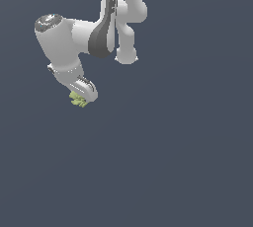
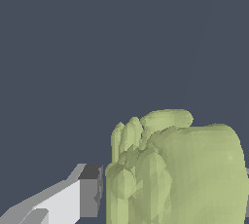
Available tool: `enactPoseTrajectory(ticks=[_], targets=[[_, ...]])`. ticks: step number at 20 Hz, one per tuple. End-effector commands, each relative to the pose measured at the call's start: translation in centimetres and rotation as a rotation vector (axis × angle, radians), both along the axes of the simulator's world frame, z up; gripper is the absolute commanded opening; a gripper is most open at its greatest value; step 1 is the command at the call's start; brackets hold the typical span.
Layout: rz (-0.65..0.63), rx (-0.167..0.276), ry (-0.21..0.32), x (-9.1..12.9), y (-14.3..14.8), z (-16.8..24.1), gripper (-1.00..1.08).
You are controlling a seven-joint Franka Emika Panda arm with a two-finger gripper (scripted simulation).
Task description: Pick up the object and move it to a goal position.
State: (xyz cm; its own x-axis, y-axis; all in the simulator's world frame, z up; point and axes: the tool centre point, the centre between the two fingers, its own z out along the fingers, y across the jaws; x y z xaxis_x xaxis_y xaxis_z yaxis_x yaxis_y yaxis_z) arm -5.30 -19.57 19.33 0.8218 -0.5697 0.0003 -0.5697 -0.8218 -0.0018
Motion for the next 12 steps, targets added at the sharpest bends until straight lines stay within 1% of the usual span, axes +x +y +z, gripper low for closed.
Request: enactPoseTrajectory(ticks=[1,6,12], targets=[[0.002,0.0,0.001,-0.4,-1.9,1.2,-1.0],[0.002,-0.001,0.001,-0.7,-4.1,2.5,-1.0],[0.002,-0.001,0.001,-0.6,-4.2,2.6,-1.0]])
